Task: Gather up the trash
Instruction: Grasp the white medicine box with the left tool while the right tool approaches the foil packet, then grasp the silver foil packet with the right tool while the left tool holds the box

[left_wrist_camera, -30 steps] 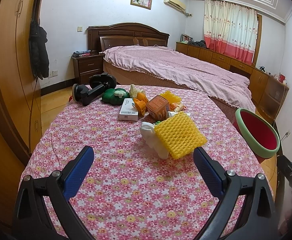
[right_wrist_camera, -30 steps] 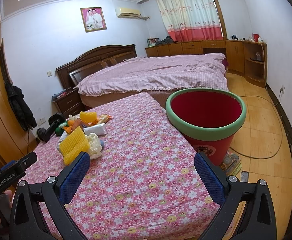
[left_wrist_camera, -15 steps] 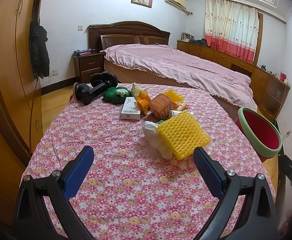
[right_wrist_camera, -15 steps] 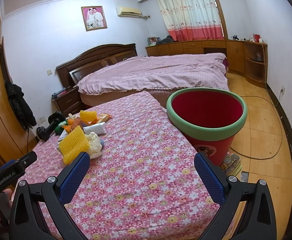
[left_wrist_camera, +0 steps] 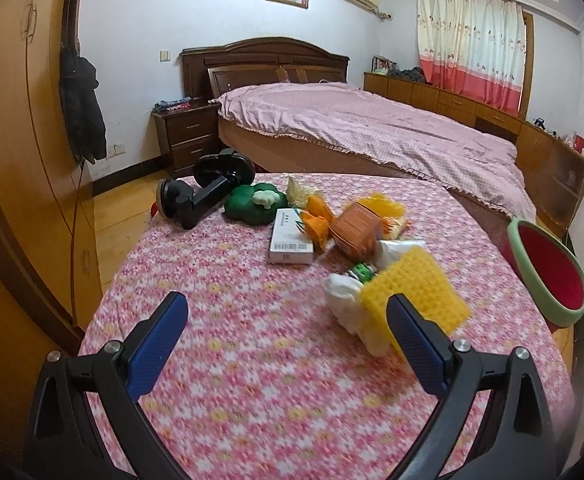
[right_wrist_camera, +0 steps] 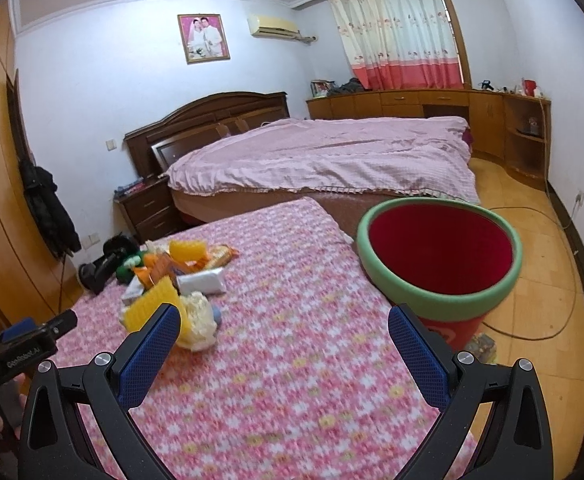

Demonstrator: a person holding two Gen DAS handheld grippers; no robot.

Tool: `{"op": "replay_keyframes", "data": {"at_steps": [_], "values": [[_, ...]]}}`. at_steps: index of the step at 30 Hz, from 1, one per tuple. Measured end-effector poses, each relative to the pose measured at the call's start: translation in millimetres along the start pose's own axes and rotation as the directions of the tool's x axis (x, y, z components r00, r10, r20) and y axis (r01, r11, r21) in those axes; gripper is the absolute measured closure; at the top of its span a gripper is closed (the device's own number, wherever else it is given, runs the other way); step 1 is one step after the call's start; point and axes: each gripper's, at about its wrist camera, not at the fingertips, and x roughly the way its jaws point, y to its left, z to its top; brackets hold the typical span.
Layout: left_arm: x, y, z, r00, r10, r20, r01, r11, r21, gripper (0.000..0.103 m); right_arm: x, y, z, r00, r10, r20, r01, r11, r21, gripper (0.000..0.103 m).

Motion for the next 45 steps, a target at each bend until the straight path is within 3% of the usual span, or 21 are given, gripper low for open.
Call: {"op": "replay_keyframes", "data": {"at_steps": [12,28,39,42,45], "values": [[83,8,35,0.992,0.020,-0.121,-0.018,1.000,0.022,0.004,57,14,25,0.997,0.016,-0.071,-0.021,0.998,-0.058,0.000],[178,7,43,0.965,0.019,-0.262,0.000,0.997,0.072,0.008,128,24,41,0.978,0.015,-0.210,-0.027,0.998,-0.053,0.000],[203,11,40,0.955,-0.046,-0.293,0.062,0.997,0.048,0.030,152,38,39,0.970,-0.008,-0.243,-0.011,0.997,-0.075,0.000],[198,13,40,0.954,-0.086,-0.288,0.100,0.994,0.034,0.049,159,41,37,0.966,-0.004,-0.258,-0.014,0.998,-0.068,0.000],[189,17,39,0.950,-0.111,-0.291,0.119,0.993,0.008,0.050,163,45,38,0.964,0.004,-0.266,-0.024,0.997,-0.070,0.000]]}}
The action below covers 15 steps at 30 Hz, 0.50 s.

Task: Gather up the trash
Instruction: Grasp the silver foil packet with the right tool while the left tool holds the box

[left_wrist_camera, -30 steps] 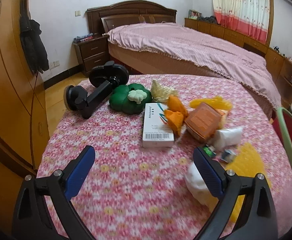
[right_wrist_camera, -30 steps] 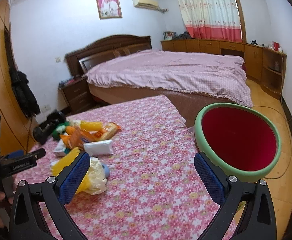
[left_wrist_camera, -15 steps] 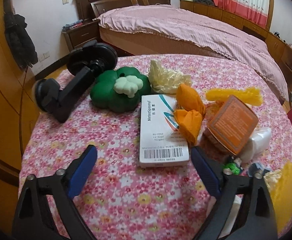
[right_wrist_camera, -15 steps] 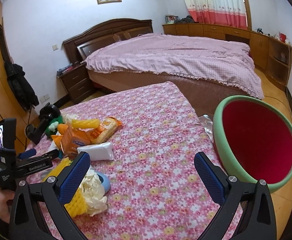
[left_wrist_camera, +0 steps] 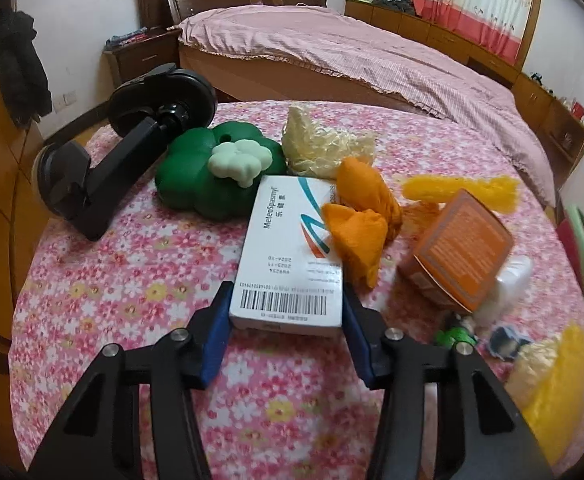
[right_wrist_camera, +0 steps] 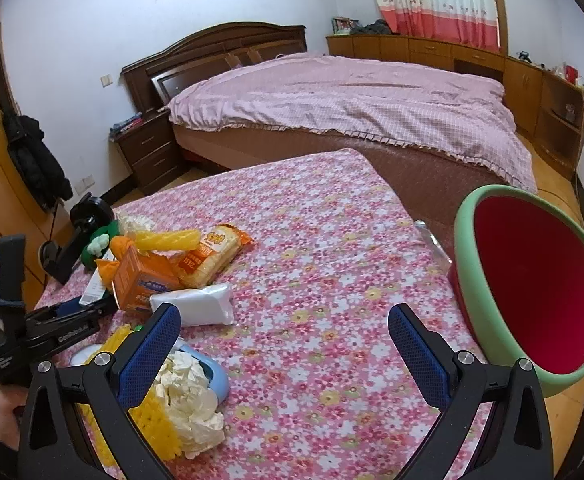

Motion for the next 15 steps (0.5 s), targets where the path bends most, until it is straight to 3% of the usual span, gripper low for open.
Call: {"op": "replay_keyframes", "data": {"at_steps": [8,15], "values": [[-33,13,-28,1.000,0.007,-0.009,-0.008,0.998,-0.057,0.050,5,12,0,1.000,0.028,-0.014,-0.028,0.999,-0.036,0.000],[-31,17,-35,0.998,0.038,-0.040,-0.041,0.995,-0.086,0.047,8,15,0,0.998,0.050,-0.038,-0.051,0.998,-0.027,0.000]]}}
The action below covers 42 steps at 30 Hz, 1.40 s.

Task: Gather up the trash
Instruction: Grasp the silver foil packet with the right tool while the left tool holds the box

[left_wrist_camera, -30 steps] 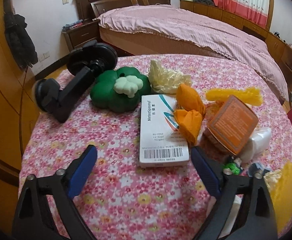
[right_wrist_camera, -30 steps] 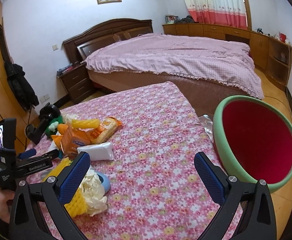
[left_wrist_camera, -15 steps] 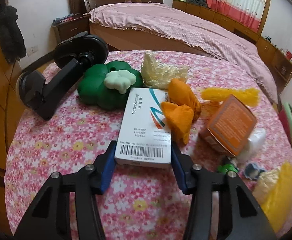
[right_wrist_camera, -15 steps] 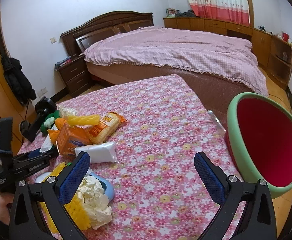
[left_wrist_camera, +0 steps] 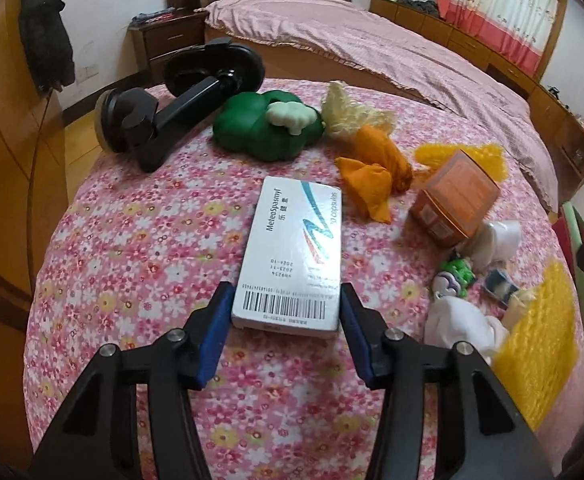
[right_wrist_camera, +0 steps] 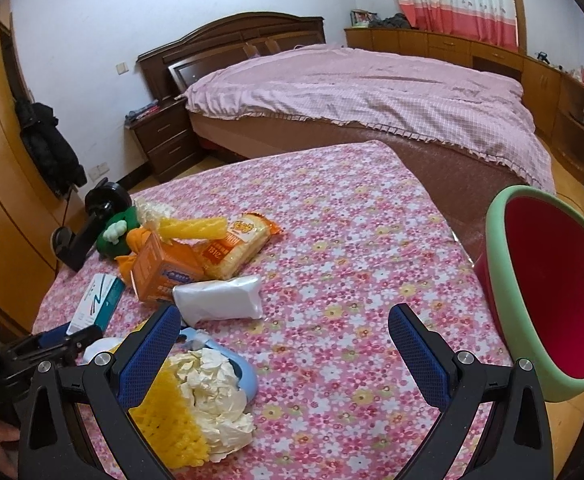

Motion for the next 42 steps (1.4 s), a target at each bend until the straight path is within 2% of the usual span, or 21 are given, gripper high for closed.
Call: {"op": "replay_keyframes", "data": {"at_steps": [7,11,13,16,18,24,29,30,31,32,34,37,42], "values": [[17,0,14,1.000,0.025,0.013,-0.024,1.000,-0.015,0.044,7,1,8,0.999,0.016,-0.038,-0.016,1.000,0.011,0.000],[21,1,18,0.999,0.025,0.027,-0.024,0.999,-0.027,0.044,24,7,15,0.994,0.035,-0.107,-0.035,0.999,0.002,0.000],[20,2,18,0.999,0.018,0.037,-0.017,0.999,-0.033,0.051,33,12,18,0.989,0.042,-0.145,-0.045,0.999,-0.015,0.000],[14,7,18,0.998,-0.033,0.058,0.037,0.997,-0.065,0.051,50,21,19,0.976,0.038,-0.213,-0.048,0.998,-0.041,0.000],[8,9,18,0.996,-0.042,0.076,0.047,0.997,-0.068,0.051,61,27,20,0.967,0.045,-0.249,-0.058,0.997,-0.046,0.000],[-4,11,16,0.992,-0.056,0.114,0.065,0.995,-0.074,0.051,82,41,19,0.957,0.037,-0.286,-0.061,0.995,-0.073,0.000],[-13,12,12,0.989,-0.064,0.130,0.074,0.994,-0.074,0.051,91,49,15,0.958,0.011,-0.288,-0.046,0.992,-0.116,0.002],[-15,11,12,0.989,-0.065,0.133,0.076,0.994,-0.073,0.051,93,50,13,0.957,0.010,-0.291,-0.045,0.992,-0.115,0.009],[-17,11,11,0.988,-0.066,0.138,0.076,0.994,-0.072,0.051,95,50,13,0.955,0.011,-0.295,-0.045,0.993,-0.111,0.022],[-19,10,11,0.988,-0.067,0.141,0.077,0.994,-0.072,0.051,97,49,12,0.954,0.012,-0.299,-0.046,0.993,-0.104,0.030],[-24,9,9,0.986,-0.072,0.149,0.082,0.994,-0.067,0.051,95,49,12,0.961,0.023,-0.277,-0.053,0.993,-0.102,0.033],[-32,4,6,0.984,-0.076,0.162,0.086,0.995,-0.057,0.051,84,47,13,0.968,0.062,-0.242,-0.087,0.992,-0.095,0.034],[-47,-2,4,0.978,-0.092,0.186,0.103,0.993,-0.050,0.051,53,40,18,0.986,0.086,-0.142,-0.098,0.992,-0.079,0.034]]}}
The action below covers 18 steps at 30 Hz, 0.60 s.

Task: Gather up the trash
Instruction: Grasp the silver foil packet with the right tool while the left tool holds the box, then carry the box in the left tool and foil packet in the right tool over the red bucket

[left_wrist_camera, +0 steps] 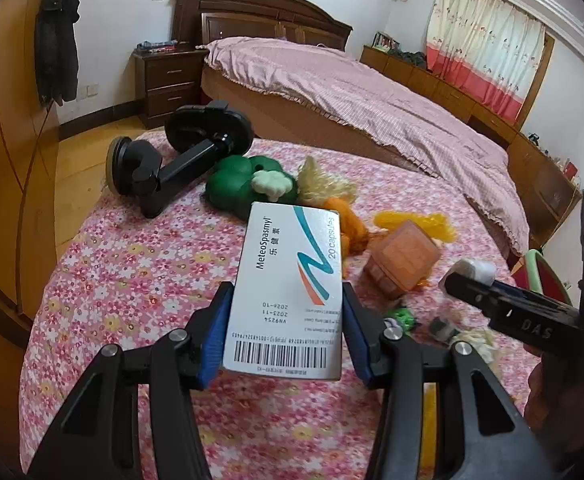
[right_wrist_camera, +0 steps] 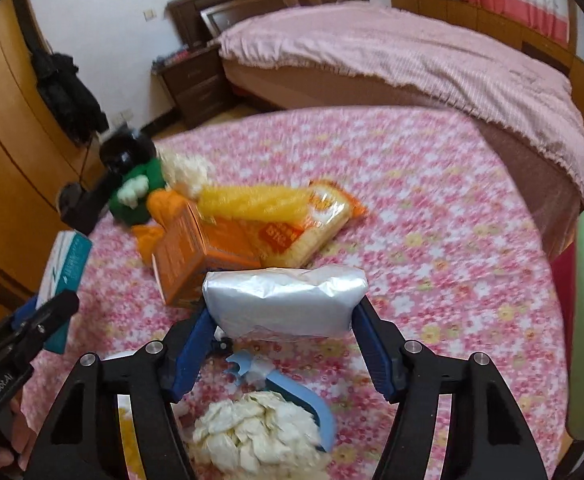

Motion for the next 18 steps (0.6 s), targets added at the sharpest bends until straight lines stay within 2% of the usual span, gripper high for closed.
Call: {"op": "replay_keyframes", "data": {"at_steps": [9,18], "values": [[-28,-25,-1,0.998,-0.054,0.027,0.053,0.998,0.019,0.051,-53,-12,-7,0.994,-0.002,0.105,-0.003,0.999,0.041,0.034],[-44,-65,-3,0.992,-0.123,0.025,0.121,0.991,0.063,0.051,-97,-47,-27,0.988,-0.012,0.152,-0.007,0.992,0.123,0.034]]}}
